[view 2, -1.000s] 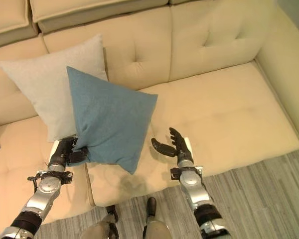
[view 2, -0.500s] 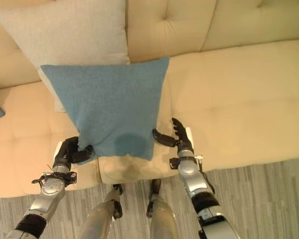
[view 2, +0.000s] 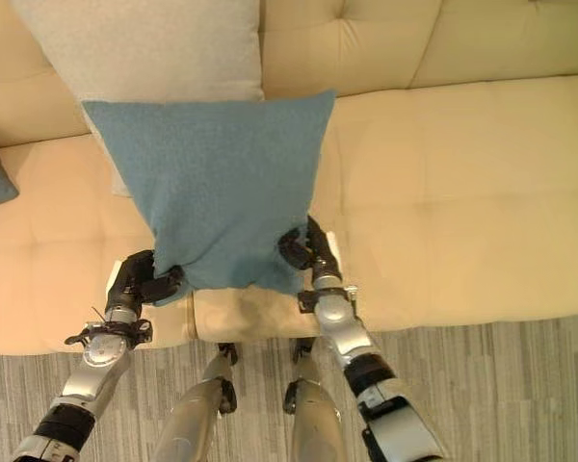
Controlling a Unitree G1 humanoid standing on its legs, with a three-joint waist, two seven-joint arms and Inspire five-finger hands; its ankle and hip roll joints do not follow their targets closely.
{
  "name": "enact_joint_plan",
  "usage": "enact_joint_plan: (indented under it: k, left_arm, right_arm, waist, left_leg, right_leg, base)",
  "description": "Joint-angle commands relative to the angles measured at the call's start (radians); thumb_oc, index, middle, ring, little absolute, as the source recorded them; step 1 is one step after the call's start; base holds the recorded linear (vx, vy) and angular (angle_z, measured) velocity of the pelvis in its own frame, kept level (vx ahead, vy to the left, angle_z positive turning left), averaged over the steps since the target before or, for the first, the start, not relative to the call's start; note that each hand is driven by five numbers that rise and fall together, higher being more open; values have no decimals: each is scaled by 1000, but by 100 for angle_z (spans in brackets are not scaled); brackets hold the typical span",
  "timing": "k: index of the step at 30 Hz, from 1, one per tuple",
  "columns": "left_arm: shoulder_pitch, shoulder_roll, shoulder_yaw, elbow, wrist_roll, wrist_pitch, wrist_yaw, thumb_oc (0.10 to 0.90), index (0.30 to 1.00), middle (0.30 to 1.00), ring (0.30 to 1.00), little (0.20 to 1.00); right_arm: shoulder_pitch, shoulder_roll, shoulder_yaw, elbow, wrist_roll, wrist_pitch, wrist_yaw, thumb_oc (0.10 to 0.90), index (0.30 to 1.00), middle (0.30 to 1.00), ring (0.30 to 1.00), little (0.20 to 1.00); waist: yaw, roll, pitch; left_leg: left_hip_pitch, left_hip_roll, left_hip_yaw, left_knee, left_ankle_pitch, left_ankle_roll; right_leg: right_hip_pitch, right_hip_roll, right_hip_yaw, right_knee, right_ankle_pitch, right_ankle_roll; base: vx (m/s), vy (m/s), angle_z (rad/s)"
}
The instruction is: Pick up all the scattered cushions and arrange them neatly on the sofa.
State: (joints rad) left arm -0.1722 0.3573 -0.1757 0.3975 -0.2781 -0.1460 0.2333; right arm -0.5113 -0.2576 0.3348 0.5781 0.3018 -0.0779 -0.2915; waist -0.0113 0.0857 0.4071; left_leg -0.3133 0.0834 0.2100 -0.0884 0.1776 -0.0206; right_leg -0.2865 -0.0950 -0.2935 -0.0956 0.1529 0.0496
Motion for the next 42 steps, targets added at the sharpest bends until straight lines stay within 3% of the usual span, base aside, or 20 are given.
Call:
enact_joint_plan:
  k: [1, 3, 4, 5, 11, 12, 15, 20, 28, 34, 35, 37, 38, 39, 40, 42]
  left_arm:
    - [36, 15, -100, 18, -13, -18, -1, 400, 300, 300, 300, 300]
    - [32, 12, -104, 22, -13, -17, 5, 400, 300, 300, 300, 300]
    - [27, 9, -104, 26, -12, -16, 13, 400, 300, 300, 300, 300]
    - [22, 4, -105, 24, -7, -12, 23, 400, 300, 300, 300, 300]
    - [34, -5, -87, 18, 12, -6, 27, 400, 300, 300, 300, 300]
    - [57, -7, -67, 13, 22, 2, 20, 400, 300, 300, 300, 300]
    - [93, -5, -39, 10, 23, 13, 7, 400, 300, 300, 300, 300]
    - [153, -9, -28, -22, 21, 28, -33, 400, 300, 300, 300, 300]
    - [222, -27, -54, -74, 35, 42, -102, 400, 300, 300, 300, 300]
    - [251, -33, -78, -138, 34, 41, -136, 400, 300, 300, 300, 300]
    - [253, -35, -85, -153, 28, 38, -139, 400, 300, 300, 300, 300]
    - [245, -41, -96, -178, -2, 30, -143, 400, 300, 300, 300, 300]
    - [250, -46, -109, -202, -13, 27, -146, 400, 300, 300, 300, 300]
    - [250, -45, -109, -202, -13, 27, -146, 400, 300, 300, 300, 300]
    - [256, -50, -114, -205, -14, 26, -149, 400, 300, 300, 300, 300]
    - [258, -60, -121, -221, -27, 21, -144, 400, 300, 300, 300, 300]
  right_arm:
    - [-83, 107, 84, -143, 88, -120, 77, 800, 900, 900, 900, 900]
    - [-68, 122, 103, -163, 109, -124, 90, 800, 900, 900, 900, 900]
    - [-52, 132, 121, -186, 128, -124, 104, 522, 484, 484, 484, 484]
    - [-9, 137, 152, -220, 140, -123, 127, 400, 300, 300, 300, 300]
    - [145, 108, 150, -290, 160, -118, 165, 400, 300, 300, 300, 300]
    - [251, 65, 90, -318, 206, -111, 193, 400, 300, 300, 300, 300]
    - [371, 20, 10, -385, 242, -104, 219, 400, 300, 300, 300, 300]
    - [532, -9, -91, -470, 270, -102, 258, 400, 300, 300, 300, 300]
    - [609, 0, -128, -474, 242, -95, 281, 400, 300, 300, 300, 300]
    - [646, -15, -170, -512, 229, -98, 288, 400, 300, 300, 300, 300]
    - [646, -20, -175, -515, 226, -99, 284, 400, 300, 300, 300, 300]
    - [636, -27, -174, -521, 226, -99, 283, 400, 300, 300, 300, 300]
    - [622, -31, -169, -519, 219, -95, 282, 400, 300, 300, 300, 300]
    - [622, -31, -169, -519, 219, -95, 282, 400, 300, 300, 300, 300]
    - [620, -31, -166, -517, 210, -87, 286, 400, 300, 300, 300, 300]
    - [616, -37, -160, -521, 192, -79, 294, 400, 300, 300, 300, 300]
  waist:
    - [44, -34, -51]
    - [42, -35, -48]
    - [40, -37, -45]
    - [35, -40, -41]
    - [10, -54, -45]
    - [-9, -72, -64]
    - [-30, -83, -82]
    - [-70, -81, -104]
    - [-105, -71, -177]
    - [-129, -70, -215]
    - [-131, -78, -211]
    - [-135, -97, -203]
    - [-140, -104, -213]
    - [-141, -105, -216]
    - [-145, -102, -224]
    - [-154, -89, -253]
  left_leg:
    - [30, 21, 30, 1, -57, -108]
    - [33, 22, 29, 1, -57, -108]
    - [35, 23, 30, 1, -57, -109]
    - [40, 26, 33, 1, -58, -110]
    - [60, 34, 37, 1, -62, -111]
    - [84, 40, 38, 1, -66, -109]
    - [121, 46, 38, 1, -71, -110]
    - [189, 64, 42, 1, -74, -116]
    - [251, 113, 67, 1, -46, -132]
    - [295, 122, 85, 1, -41, -130]
    - [304, 115, 76, 33, -52, -125]
    - [277, 77, 13, 157, -143, -104]
    - [293, 17, -44, 218, -231, -81]
    - [289, 16, -45, 217, -228, -80]
    - [308, -9, -65, 231, -263, -70]
    - [324, -84, -141, 246, -308, -52]
  right_leg:
    - [43, -61, 17, 8, -99, 88]
    - [45, -62, 15, 8, -99, 87]
    - [48, -62, 15, 8, -99, 87]
    - [53, -62, 10, 8, -101, 87]
    - [76, -58, 5, 8, -106, 87]
    - [103, -54, 3, 10, -115, 86]
    - [140, -47, -3, 26, -138, 80]
    - [190, -23, 0, 83, -197, 58]
    - [283, 49, 39, 20, -229, 34]
    - [325, 61, 55, 15, -241, 26]
    - [335, 56, 66, 20, -243, 23]
    - [315, 37, 93, 46, -234, 17]
    - [311, 26, 122, 52, -222, 21]
    - [307, 25, 121, 52, -220, 22]
    - [308, 27, 143, 52, -214, 25]
    - [285, 31, 213, 51, -187, 44]
  base:
    - [-18, 17, 5]
    - [-11, 5, 2]
    - [-38, 1, -1]
    - [-43, 3, -1]
    - [-8, -10, 1]
    - [0, -76, 5]
    - [11, -61, 8]
    - [-24, -65, 3]
    - [-11, -71, -5]
    - [4, -40, -12]
    - [-85, -14, -7]
    - [-160, 0, -23]
    - [-127, 25, -44]
    - [-65, 56, -57]
    - [-7, 71, -57]
    - [-53, 215, -72]
